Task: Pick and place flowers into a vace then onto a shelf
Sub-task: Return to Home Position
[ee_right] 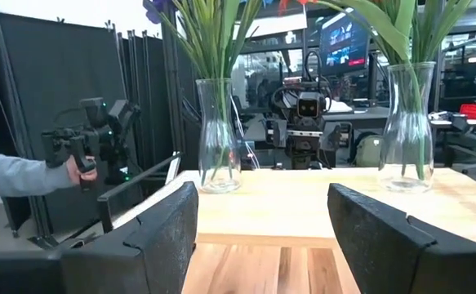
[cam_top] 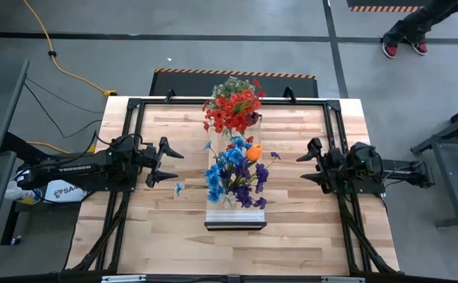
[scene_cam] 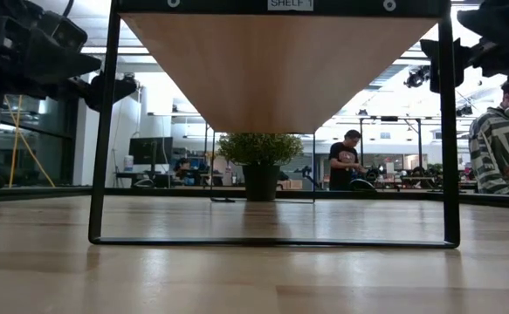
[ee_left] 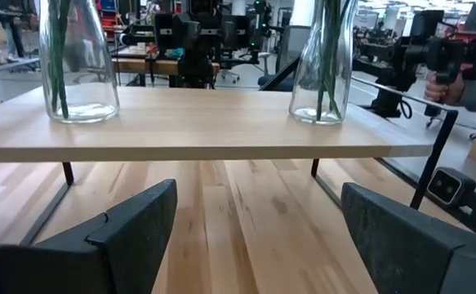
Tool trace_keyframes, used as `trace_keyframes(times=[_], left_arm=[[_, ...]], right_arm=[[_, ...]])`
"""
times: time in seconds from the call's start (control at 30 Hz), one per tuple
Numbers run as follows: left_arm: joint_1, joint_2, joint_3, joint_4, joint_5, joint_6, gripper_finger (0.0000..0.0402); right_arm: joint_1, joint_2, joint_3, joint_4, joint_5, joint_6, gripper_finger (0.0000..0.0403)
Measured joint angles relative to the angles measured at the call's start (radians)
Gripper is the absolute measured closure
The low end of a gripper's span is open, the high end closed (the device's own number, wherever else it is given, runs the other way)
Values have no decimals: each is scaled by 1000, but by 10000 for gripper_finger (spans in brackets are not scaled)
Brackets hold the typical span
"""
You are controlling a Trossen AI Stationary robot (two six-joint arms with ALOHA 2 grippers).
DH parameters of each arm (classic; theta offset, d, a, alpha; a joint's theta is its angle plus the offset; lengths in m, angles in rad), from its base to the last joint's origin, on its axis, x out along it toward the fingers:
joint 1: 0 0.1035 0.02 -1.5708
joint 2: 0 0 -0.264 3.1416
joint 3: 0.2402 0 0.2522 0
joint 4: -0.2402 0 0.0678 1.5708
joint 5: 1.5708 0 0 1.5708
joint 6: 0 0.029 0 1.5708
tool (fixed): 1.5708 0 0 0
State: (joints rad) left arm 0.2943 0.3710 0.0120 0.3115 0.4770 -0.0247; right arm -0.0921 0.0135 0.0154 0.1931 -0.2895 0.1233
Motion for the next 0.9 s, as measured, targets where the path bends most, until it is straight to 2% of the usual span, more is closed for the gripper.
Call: trace_keyframes(times=[0.33,0.53,0.73,0.9], left_arm=[[0,0,0,0,-4,53,23],[0,0,-1,-1,-113,73,23],[0,0,-1,-2,-129,12,23],[0,0,-1,-84,-128,-157,23]], right_arm=[[0,0,0,-39,7,-63,141],[0,0,0,-41,6,-106,141],[0,0,0,-41,-1,-97,141],[0,0,0,-42,-2,3,141]])
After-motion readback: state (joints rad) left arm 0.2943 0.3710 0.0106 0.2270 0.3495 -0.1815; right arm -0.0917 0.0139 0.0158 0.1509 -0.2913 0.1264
